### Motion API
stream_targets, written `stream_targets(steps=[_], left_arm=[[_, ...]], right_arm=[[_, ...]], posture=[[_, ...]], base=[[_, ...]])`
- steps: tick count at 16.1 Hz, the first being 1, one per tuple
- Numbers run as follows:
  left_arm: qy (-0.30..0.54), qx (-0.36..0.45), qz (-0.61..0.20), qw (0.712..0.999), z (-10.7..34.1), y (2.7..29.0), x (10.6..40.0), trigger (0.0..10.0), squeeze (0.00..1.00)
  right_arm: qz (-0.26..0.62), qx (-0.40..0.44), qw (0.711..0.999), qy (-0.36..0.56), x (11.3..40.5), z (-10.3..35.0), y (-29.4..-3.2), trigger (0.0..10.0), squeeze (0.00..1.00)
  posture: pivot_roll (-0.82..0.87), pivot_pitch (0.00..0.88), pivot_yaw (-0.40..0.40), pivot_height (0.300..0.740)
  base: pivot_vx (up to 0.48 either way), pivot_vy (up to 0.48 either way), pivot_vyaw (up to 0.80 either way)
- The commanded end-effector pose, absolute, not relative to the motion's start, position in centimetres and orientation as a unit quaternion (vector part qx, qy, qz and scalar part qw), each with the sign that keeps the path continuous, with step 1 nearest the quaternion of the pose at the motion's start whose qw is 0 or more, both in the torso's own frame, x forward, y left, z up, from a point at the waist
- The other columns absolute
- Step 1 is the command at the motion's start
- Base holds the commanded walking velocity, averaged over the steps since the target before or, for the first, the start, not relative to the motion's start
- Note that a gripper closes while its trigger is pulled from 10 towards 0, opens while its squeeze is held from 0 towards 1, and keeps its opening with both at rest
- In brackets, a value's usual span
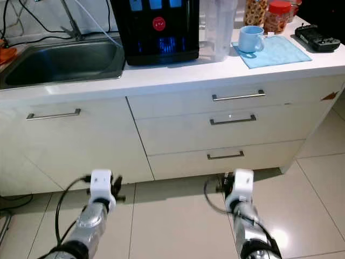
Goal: Kitchen organization
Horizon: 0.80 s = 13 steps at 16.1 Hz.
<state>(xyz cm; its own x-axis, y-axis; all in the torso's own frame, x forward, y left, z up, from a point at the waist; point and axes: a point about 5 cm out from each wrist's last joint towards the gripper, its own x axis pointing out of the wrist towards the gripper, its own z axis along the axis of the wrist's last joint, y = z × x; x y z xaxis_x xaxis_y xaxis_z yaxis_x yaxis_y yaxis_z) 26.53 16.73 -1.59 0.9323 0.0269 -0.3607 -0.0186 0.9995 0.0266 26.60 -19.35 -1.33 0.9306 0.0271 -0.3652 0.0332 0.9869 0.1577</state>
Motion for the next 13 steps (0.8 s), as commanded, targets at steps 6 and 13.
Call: stream_targets(steps=[6, 13], left_arm=[[-0.053, 0.018, -0.036, 0.998, 7.5, 13.7, 32.1, 10.0, 0.0], [-0.124, -0.001, -0.043, 0.991, 11.4, 12.0, 33.3, 10.0, 0.0]], right_arm=[[0.043, 0.109, 0.988, -0.098, 33.0, 10.6, -16.9, 10.0, 0.0], [0.07, 0.102, 0.985, -0.12, 32.9, 12.4, -14.8, 10.0, 0.0]], posture=[[-0.02, 0.0, 0.116, 0.74], [-0.02, 0.0, 0.129, 0.74]], base=[[0.0, 0.0, 0.0], [0.0, 0.0, 0.0]])
